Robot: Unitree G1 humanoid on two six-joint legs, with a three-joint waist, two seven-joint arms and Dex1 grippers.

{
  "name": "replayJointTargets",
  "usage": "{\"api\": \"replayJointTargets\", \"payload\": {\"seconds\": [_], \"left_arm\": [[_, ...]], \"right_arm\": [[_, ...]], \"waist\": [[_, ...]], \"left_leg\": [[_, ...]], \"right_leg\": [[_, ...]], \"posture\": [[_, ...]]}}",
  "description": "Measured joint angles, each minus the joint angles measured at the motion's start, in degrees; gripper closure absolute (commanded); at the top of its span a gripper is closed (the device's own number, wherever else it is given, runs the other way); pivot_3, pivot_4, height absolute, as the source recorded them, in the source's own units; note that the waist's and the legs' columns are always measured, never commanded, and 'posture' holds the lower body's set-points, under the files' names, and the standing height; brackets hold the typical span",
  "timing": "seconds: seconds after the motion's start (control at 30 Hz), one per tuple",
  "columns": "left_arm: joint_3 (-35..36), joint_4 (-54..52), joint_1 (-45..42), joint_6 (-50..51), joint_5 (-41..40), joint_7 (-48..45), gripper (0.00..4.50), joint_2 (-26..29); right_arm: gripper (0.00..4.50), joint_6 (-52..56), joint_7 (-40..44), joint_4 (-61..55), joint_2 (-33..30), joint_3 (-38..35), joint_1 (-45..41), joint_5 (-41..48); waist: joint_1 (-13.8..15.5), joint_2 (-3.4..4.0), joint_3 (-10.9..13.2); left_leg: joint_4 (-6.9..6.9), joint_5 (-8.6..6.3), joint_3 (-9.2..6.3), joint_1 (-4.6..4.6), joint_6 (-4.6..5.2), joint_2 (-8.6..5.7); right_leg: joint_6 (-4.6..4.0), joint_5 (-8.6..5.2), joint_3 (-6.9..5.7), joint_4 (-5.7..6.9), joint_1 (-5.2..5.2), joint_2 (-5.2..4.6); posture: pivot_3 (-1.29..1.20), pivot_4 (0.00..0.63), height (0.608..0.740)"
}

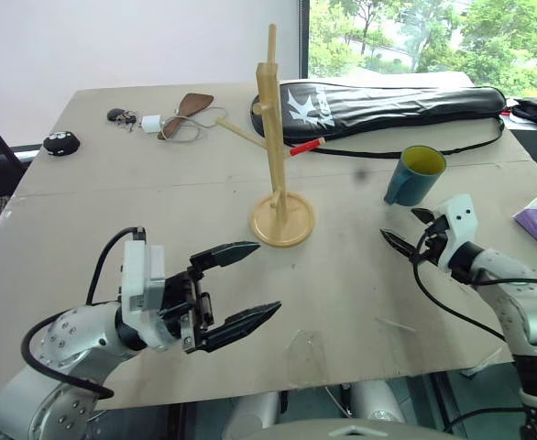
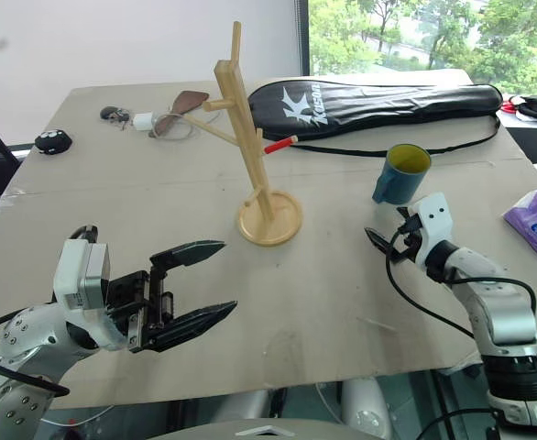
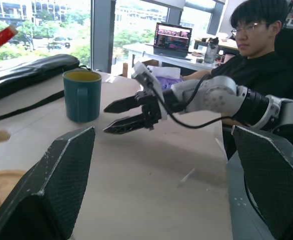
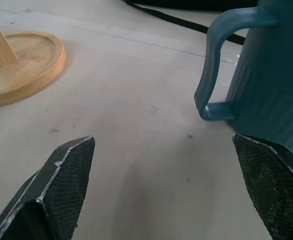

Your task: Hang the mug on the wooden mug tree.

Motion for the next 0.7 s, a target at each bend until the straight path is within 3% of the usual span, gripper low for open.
{"api": "replayJointTargets", "payload": {"seconds": [0.37,0.5,0.7], "left_arm": [[-1.4,-6.2,1.1,0.0,-5.4,17.9,0.00,7.6],[5.2,-5.0,4.2,-0.1,-7.8,15.5,0.00,7.9],[11.3,4.0,6.7,-1.1,-7.7,4.1,0.00,7.8]], "right_arm": [[0.05,-3.5,0.5,8.0,2.8,1.2,-6.7,-1.9],[0.05,-3.8,0.6,8.1,3.0,1.1,-6.7,-2.0],[0.05,-3.9,0.6,9.0,4.3,1.2,-7.4,-2.0]], "waist": [[0.1,0.05,0.0],[0.0,0.08,0.0],[0.0,0.10,0.1]], "left_leg": [[-0.05,0.00,0.03,-0.01,-0.01,-0.01],[-0.23,0.01,0.16,-0.02,-0.01,0.01],[-0.25,0.01,0.22,-0.02,-0.02,0.01]], "right_leg": [[-0.01,0.00,0.01,-0.03,-0.02,0.02],[-0.01,-0.01,0.11,-0.02,-0.20,0.05],[-0.02,-0.01,0.14,-0.01,-0.23,0.08]], "posture": [[0.00,0.150,0.740],[0.00,0.150,0.740],[0.00,0.150,0.740]]}}
